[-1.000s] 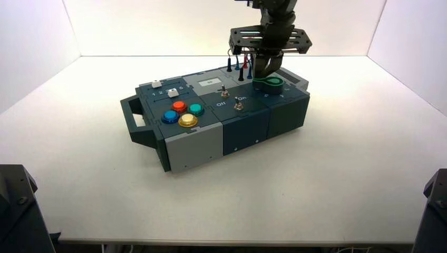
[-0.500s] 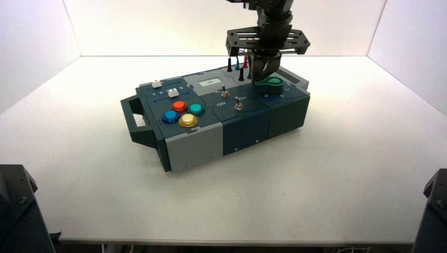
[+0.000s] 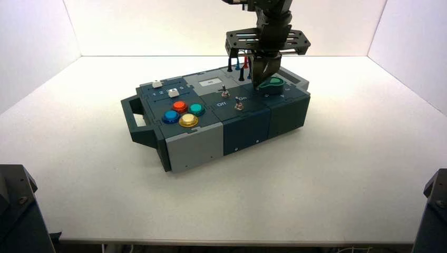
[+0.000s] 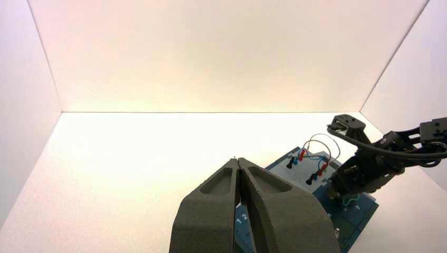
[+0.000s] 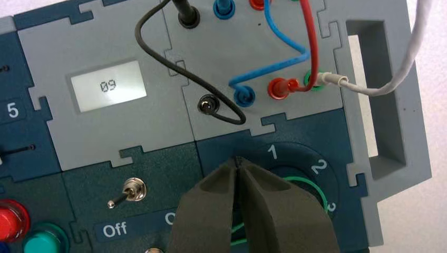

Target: Turn the knob to position 5.

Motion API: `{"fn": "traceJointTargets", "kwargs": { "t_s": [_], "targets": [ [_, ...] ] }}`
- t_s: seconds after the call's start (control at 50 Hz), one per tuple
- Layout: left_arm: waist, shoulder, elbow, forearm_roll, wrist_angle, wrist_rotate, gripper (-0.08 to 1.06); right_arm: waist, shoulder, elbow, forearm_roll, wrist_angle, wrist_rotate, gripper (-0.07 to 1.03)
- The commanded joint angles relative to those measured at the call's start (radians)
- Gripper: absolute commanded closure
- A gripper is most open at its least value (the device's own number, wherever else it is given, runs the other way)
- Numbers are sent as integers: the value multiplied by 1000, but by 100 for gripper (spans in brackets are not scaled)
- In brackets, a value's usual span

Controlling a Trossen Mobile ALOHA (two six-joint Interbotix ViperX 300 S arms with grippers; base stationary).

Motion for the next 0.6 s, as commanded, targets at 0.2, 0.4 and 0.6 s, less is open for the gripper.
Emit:
{"fn": "traceJointTargets", "kwargs": {
  "t_s": [0.2,0.4,0.6],
  "targets": [
    [-5,8,-12,2,-12,3,101,-8,-40,-6,-3,12,-3,98],
    [-5,8,-11,2,-12,3,101,-8,-40,-6,-3,15,-3,98],
    [-5,8,-12,2,-12,3,101,-8,-40,-6,-2,23,-3,98]
  ]
}}
